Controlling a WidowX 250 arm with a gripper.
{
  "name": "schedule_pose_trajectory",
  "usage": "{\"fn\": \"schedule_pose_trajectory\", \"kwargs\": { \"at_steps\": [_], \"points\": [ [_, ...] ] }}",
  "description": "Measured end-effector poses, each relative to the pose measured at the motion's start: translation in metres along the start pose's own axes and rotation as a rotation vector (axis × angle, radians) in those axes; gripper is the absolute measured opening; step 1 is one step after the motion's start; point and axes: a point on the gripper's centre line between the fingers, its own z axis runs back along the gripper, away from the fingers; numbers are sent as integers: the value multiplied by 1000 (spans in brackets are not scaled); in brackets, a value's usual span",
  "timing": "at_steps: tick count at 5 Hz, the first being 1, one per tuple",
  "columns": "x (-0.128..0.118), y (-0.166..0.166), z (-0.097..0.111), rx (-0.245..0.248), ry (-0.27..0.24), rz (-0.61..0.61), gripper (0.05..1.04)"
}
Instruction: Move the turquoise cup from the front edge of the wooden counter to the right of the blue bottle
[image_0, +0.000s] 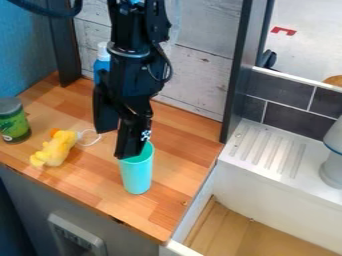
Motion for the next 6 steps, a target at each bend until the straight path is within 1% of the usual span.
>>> {"fn": "schedule_pose_trajectory", "kwargs": {
  "at_steps": [1,3,4,5,6],
  "points": [
    [-1,-1,-6,-8,21,-5,1001],
    [19,1,-7,5,-99,-65,1001],
    [26,1,-16,2,-122,-65,1001],
    [28,1,-32,-17,-79,-60,1001],
    [30,0,-42,-28,-55,-51,1001]
  ]
}}
